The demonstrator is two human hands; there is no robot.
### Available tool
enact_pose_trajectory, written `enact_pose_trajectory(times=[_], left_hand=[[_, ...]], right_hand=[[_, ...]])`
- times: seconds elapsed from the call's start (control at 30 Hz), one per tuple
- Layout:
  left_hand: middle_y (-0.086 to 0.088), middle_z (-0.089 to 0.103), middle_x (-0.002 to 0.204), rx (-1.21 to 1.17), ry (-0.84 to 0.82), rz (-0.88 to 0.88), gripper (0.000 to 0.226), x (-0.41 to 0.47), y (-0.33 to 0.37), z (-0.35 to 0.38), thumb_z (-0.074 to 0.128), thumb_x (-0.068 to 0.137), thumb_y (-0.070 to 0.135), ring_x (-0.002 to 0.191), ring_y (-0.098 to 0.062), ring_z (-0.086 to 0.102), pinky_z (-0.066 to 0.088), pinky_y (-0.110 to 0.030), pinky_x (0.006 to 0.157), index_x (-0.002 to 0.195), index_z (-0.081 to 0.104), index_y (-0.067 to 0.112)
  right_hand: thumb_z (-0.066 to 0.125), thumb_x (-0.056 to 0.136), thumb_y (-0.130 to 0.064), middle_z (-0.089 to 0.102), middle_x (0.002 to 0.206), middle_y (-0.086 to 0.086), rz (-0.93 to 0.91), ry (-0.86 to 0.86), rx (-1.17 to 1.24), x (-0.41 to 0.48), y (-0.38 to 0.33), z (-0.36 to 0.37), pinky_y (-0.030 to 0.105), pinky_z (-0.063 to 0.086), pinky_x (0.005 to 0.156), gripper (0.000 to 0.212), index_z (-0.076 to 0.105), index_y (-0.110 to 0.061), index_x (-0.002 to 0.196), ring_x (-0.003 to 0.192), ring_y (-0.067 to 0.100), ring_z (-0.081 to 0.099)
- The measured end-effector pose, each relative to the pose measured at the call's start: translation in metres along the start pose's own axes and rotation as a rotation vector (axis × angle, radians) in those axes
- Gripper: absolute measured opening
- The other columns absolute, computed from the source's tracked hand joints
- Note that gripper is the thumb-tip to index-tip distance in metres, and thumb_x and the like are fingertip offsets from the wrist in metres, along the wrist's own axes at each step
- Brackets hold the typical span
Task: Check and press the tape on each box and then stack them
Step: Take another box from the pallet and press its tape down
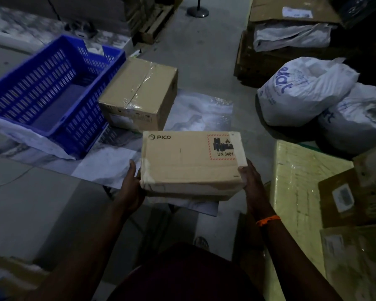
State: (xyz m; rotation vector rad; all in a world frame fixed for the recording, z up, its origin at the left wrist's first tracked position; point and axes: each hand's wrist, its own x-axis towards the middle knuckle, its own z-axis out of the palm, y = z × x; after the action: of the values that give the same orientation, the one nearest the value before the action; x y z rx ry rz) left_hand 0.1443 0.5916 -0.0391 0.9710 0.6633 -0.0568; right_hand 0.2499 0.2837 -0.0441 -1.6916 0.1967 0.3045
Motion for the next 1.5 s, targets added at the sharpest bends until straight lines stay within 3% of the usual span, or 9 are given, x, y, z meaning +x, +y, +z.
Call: enact_pose_trajectory(times=[0.1,0.2,0.3,0.43,0.5,0.57,0.97,1.2,1.5], left_hand=[[-0.012,0.063,0.139,0.088,-0.019,0.062,0.064,0.003,0.010,0.009,0.015,0.104,0.063,0.128,-0.032,0.058,0.042,-0.050,0.110,0.142,0.051,0.027],[-0.009,0.063,0.135,0.274,0.161,0.202,0.067,0.003,0.020,0.019,0.019,0.103,0.066,0.113,-0.020,0.065,0.052,-0.037,0.092,0.138,0.054,0.021],[-0.005,0.048,0.152,0.742,0.245,0.505,0.075,-0.002,0.032,0.017,0.024,0.096,0.075,0.134,-0.013,0.047,0.044,-0.035,0.107,0.146,0.047,0.024],[-0.007,0.028,0.165,1.379,-0.008,0.919,0.068,-0.005,0.027,0.040,0.034,0.101,0.057,0.154,-0.022,0.020,0.026,-0.050,0.120,0.156,0.037,0.018],[-0.011,0.029,0.164,1.632,-0.124,0.956,0.068,0.004,0.013,0.050,0.028,0.103,0.056,0.153,-0.028,0.023,0.024,-0.052,0.121,0.155,0.038,0.013],[-0.012,0.034,0.162,1.796,-0.112,0.953,0.066,0.010,0.005,0.054,0.021,0.105,0.053,0.150,-0.029,0.032,0.029,-0.054,0.119,0.153,0.042,0.012],[-0.011,0.037,0.160,1.884,-0.118,0.940,0.065,0.011,0.003,0.050,0.023,0.105,0.053,0.148,-0.027,0.037,0.034,-0.053,0.116,0.152,0.045,0.013],[-0.001,0.014,0.169,1.881,0.029,0.802,0.075,0.005,0.009,0.009,0.017,0.101,0.068,0.156,-0.019,0.014,0.014,-0.049,0.124,0.161,0.021,0.024],[0.006,-0.005,0.168,1.856,-0.004,0.733,0.079,0.007,0.013,0.012,-0.001,0.095,0.074,0.156,-0.014,-0.004,0.001,-0.044,0.126,0.161,0.002,0.030]], right_hand=[[0.046,0.083,-0.051,0.064,0.128,0.010,-0.061,0.090,-0.183,-0.003,-0.011,0.011,0.049,0.053,0.099,0.058,0.062,-0.031,0.135,0.112,0.023,0.063],[0.044,0.087,-0.045,0.053,0.141,0.018,-0.220,0.231,-0.434,-0.015,-0.017,0.020,0.034,0.042,0.103,0.070,0.051,-0.014,0.150,0.126,0.030,0.052],[0.049,0.092,-0.039,0.047,0.149,0.025,-0.578,0.291,-0.725,-0.016,-0.017,0.027,0.045,0.038,0.114,0.070,0.048,0.002,0.149,0.138,0.039,0.044],[0.045,0.100,-0.044,0.040,0.159,0.023,-0.780,0.024,-0.967,-0.016,-0.027,0.061,0.048,0.034,0.120,0.069,0.047,0.003,0.149,0.148,0.037,0.036],[0.036,0.101,-0.046,0.037,0.162,0.021,-0.783,-0.110,-1.085,-0.015,-0.030,0.078,0.053,0.034,0.120,0.069,0.045,0.001,0.151,0.151,0.036,0.034],[0.029,0.101,-0.044,0.037,0.163,0.018,-0.767,-0.160,-1.162,-0.014,-0.032,0.087,0.057,0.034,0.119,0.069,0.043,-0.003,0.154,0.152,0.033,0.034],[0.023,0.104,-0.049,0.029,0.168,0.009,-0.754,-0.223,-1.239,-0.011,-0.029,0.081,0.051,0.023,0.126,0.068,0.034,-0.010,0.159,0.157,0.024,0.024],[0.032,0.104,-0.056,0.035,0.164,0.015,-0.672,0.059,-1.226,-0.006,-0.012,0.035,0.049,0.028,0.121,0.075,0.039,-0.003,0.156,0.152,0.029,0.034],[0.027,0.104,-0.055,0.030,0.167,0.012,-0.666,0.053,-1.212,-0.004,-0.013,0.035,0.042,0.016,0.124,0.074,0.037,-0.006,0.158,0.154,0.025,0.030]])
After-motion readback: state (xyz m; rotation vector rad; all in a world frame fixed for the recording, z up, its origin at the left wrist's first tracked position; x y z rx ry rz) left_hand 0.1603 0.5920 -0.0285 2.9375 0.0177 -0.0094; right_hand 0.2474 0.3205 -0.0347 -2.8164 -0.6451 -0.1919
